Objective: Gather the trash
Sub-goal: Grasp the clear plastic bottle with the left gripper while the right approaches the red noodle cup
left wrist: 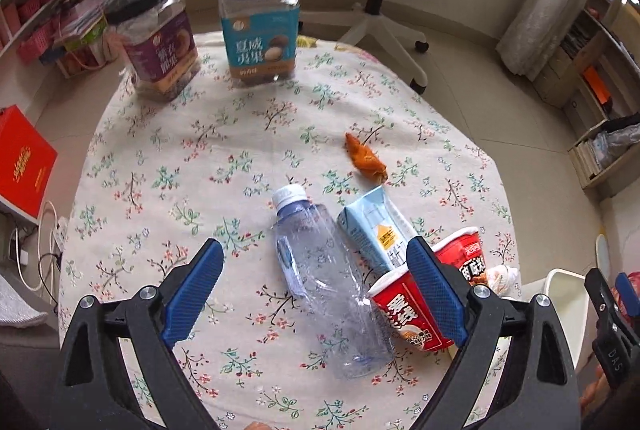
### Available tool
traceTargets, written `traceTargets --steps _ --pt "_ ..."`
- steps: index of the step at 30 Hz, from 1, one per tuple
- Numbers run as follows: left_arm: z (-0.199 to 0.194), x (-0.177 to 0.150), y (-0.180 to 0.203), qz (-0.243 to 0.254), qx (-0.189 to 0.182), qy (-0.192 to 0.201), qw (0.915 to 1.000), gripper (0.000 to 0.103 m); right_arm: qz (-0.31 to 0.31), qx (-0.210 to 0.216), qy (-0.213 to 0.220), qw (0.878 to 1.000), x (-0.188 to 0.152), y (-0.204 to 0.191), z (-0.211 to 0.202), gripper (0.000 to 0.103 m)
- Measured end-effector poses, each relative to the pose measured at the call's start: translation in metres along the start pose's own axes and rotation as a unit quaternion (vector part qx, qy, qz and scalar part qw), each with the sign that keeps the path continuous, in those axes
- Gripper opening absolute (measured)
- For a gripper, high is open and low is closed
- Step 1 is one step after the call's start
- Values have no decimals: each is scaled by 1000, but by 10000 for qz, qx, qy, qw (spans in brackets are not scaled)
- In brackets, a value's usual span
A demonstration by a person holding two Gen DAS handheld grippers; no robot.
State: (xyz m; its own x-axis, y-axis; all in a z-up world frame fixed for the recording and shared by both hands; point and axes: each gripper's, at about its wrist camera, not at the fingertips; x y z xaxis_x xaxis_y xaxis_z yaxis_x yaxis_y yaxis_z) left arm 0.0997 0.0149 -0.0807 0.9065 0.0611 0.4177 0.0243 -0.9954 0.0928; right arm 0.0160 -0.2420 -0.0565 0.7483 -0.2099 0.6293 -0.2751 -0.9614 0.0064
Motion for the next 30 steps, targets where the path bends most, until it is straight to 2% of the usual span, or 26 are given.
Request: traceTargets --steps 2,5,7,10,11,12,13,14,16,20,25,30 --pt "26 -3 -12 -411 -216 -468 9978 90 76 137 -186 9997 1 -1 8 96" --pt "56 -7 -25 -989 -474 -928 9896 90 128 285 -383 9988 -1 -4 16 96" --pt "69 -7 -26 -1228 -636 -1108 9842 90 157 348 -497 9980 -2 -5 21 96" --pt "84 -7 -23 -1366 -661 -1242 9806 89 228 395 -644 9969 -2 -4 29 96" --pt "89 -8 -22 -1390 -726 -1297 9791 83 244 412 -697 9964 -2 -4 32 96" --pt "94 -10 -20 -1403 -831 -1374 9770 70 253 447 -752 9958 -2 -4 34 96" --pt "98 -11 -19 -1404 -890 -1455 9753 64 258 490 -821 9951 -2 -6 37 96" --pt "100 -13 -21 -1412 -1000 -1477 9738 63 254 550 -908 9940 -2 -9 41 96" --pt "93 -13 -22 -1350 -1103 -1378 9750 62 247 731 -1099 9909 -4 -16 49 96" --pt "52 -8 -32 -1155 -1265 -895 9811 62 140 1163 -1479 9820 -8 -38 69 96" --pt "1 -8 -50 -855 -1143 -272 9894 62 -246 1445 -1760 9734 -15 -70 90 96" --pt "-16 -8 -66 -835 -1161 -129 9896 62 -456 1633 -1926 9665 -20 -93 105 96"
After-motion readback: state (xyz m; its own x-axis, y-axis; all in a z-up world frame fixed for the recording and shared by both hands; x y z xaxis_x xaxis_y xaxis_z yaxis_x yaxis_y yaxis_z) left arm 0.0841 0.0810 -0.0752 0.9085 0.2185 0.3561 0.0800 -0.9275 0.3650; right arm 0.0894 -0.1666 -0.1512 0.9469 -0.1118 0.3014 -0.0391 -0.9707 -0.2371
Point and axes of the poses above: each gripper's, at about its wrist camera, not at the fingertips, and z roughly the way its jaws point, y to its right, x to its top, and after that the axes turned 2 degrees about x, right-handed
